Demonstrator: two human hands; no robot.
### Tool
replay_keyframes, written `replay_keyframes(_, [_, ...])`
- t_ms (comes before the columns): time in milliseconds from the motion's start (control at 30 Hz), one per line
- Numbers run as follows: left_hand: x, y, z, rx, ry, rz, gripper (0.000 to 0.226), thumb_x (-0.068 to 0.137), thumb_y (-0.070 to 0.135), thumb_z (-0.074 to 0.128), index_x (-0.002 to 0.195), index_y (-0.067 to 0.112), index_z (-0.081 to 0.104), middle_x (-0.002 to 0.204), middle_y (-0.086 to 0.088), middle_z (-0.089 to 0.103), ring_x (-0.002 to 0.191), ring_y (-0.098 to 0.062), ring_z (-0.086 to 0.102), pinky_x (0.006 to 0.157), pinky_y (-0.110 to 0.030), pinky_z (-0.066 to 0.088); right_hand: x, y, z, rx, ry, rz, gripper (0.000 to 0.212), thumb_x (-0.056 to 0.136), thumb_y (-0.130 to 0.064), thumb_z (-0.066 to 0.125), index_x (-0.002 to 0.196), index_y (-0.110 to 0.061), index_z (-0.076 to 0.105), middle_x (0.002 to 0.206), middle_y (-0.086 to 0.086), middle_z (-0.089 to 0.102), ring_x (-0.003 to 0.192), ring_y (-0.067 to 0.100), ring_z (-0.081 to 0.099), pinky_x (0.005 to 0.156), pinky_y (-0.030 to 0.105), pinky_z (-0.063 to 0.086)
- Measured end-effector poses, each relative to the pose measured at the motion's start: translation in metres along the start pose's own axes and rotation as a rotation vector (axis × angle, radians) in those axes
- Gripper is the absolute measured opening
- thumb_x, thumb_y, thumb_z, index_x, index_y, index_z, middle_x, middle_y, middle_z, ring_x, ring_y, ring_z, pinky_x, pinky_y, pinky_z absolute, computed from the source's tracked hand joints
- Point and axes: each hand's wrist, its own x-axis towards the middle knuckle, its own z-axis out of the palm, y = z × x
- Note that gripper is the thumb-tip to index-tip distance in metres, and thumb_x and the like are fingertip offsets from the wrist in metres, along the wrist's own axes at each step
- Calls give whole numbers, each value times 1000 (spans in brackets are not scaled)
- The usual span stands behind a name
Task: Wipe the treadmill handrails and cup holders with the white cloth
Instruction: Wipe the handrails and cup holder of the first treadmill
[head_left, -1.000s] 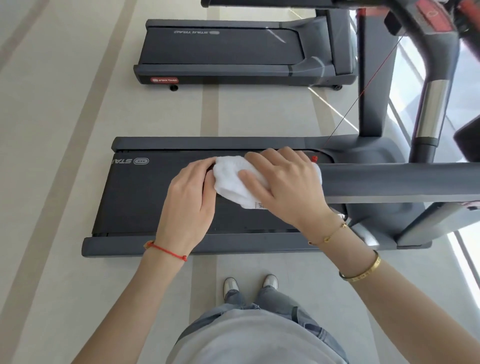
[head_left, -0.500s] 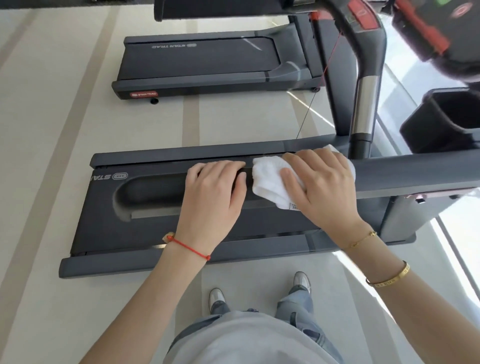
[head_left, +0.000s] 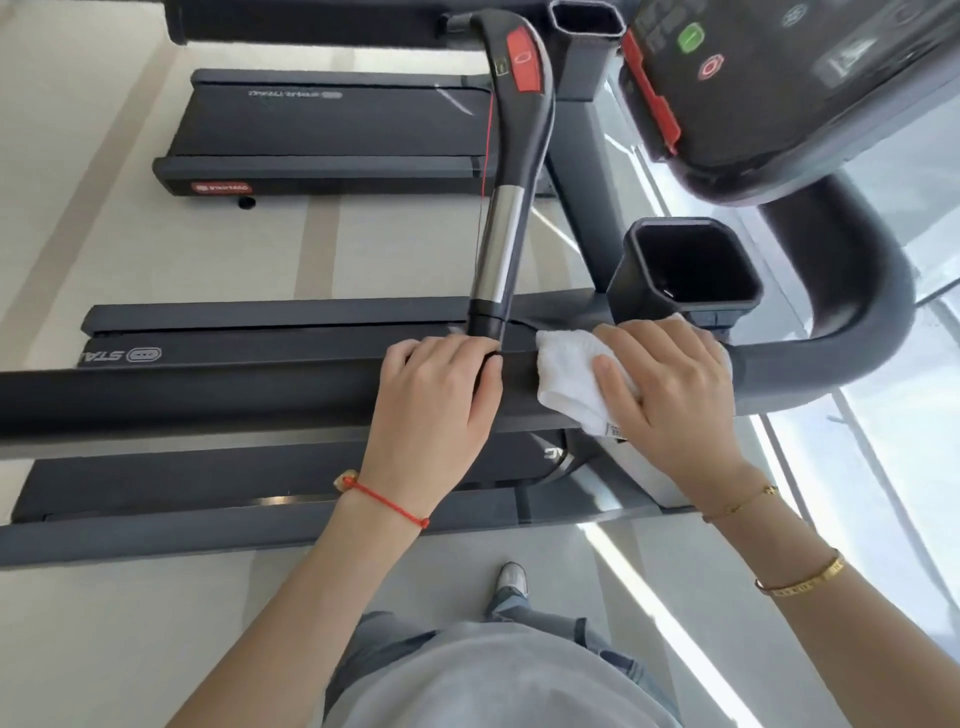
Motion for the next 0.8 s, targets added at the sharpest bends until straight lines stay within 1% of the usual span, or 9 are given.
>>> replay_keyframes(133, [7,28,19,26,15,-9,24,99,24,47,106,17,69,103,7,72,95,-14,65,93,-37,42,-6,33,-5,20,-25,-16,35,101,-33,38,101,-14,68,89,0,67,79,25,57,75,38,44])
replay_keyframes(233, [9,37,25,56,35,-45,25,99,20,45,100,16,69,95,5,72,89,-17,65,89,-37,42,4,20,-1,48,-84,-48,40,100,-43,38,100,-18,68,84,-1,66,76,25,57,73,39,43])
replay_keyframes(300, [9,34,26,37,62,-69,25,99,17,44,96,12,68,89,2,71,83,-19,65,88,-35,42,12,8,3,61,-149,-122,47,100,-50,32,103,-19,68,84,-1,66,75,25,56,72,37,43])
replay_keyframes(367, [7,31,24,16,86,-76,27,99,18,42,97,10,68,88,1,71,82,-19,65,89,-34,41,14,7,3,76,-179,-175,49,100,-53,32,108,-20,67,87,-2,66,75,23,56,71,34,42])
replay_keyframes(467, [6,29,22,29,64,-40,26,100,16,43,102,12,69,96,3,71,88,-16,65,95,-35,42,2,29,-4,77,-157,-191,44,100,-50,40,116,-19,66,96,-2,66,81,24,58,76,35,44])
replay_keyframes(567, [7,29,20,15,48,-33,23,100,14,47,105,13,70,100,3,72,92,-15,65,97,-37,42,-5,43,-9,45,-115,-130,40,100,-45,42,112,-16,67,96,-1,67,82,26,60,78,37,45])
replay_keyframes(667, [9,29,19,13,25,-31,24,100,14,45,101,12,69,96,3,71,88,-17,65,93,-36,43,5,18,-3,52,-131,-93,41,100,-44,39,105,-16,69,87,0,67,76,25,57,74,37,44])
replay_keyframes(733, [10,27,18,-7,10,-36,24,99,13,44,98,10,67,90,2,69,82,-19,62,88,-34,44,9,3,1,78,-144,-129,44,101,-46,38,108,-16,69,89,1,67,78,26,58,75,39,45])
replay_keyframes(800, [13,26,15,-45,-3,-45,23,99,13,44,100,10,66,89,2,68,80,-19,61,85,-33,44,7,4,2,94,-140,-170,44,101,-48,40,114,-16,67,97,1,67,82,25,58,78,39,45])
